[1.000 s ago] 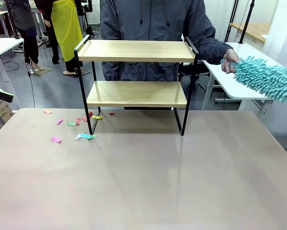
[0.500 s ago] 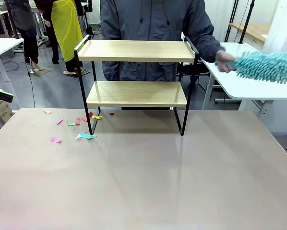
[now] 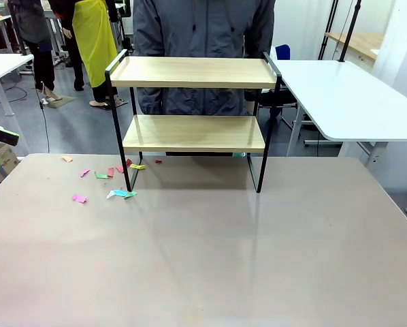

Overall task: Clean the shelf.
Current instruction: Hand the Duster back to the human.

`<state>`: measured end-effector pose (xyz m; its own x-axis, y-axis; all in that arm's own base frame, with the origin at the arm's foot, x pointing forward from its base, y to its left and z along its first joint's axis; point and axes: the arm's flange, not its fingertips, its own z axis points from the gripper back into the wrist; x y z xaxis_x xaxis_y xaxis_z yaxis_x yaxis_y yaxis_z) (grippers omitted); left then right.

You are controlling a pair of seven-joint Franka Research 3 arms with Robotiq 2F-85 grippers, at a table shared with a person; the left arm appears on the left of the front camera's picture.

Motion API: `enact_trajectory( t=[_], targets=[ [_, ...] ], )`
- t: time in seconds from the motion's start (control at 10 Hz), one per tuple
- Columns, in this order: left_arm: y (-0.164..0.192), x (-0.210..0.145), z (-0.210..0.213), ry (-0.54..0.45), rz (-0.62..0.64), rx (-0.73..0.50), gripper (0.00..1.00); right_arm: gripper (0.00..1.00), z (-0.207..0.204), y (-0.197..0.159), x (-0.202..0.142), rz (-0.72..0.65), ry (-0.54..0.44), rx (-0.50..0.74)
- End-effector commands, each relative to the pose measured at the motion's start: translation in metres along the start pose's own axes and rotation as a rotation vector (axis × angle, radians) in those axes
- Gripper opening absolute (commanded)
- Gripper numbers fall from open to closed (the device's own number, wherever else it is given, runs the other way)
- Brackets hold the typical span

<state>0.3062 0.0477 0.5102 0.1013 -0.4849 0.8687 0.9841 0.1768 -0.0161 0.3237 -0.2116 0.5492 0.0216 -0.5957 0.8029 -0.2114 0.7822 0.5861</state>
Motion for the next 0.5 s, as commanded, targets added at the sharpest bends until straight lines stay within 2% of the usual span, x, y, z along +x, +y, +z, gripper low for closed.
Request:
enact_trajectory(
  t=[0.0,0.4],
  targets=[
    [0.0002,0.0012,-0.0005,-0.025,-0.014,0.002,1.00,1.00,0.0003,0.0006,0.0002,0.004,-0.005,-0.003],
    [0.0002,0.0012,-0.0005,-0.025,-0.014,0.002,1.00,1.00,0.0003,0.0006,0.0002,0.004,-0.005,-0.003]
  ],
)
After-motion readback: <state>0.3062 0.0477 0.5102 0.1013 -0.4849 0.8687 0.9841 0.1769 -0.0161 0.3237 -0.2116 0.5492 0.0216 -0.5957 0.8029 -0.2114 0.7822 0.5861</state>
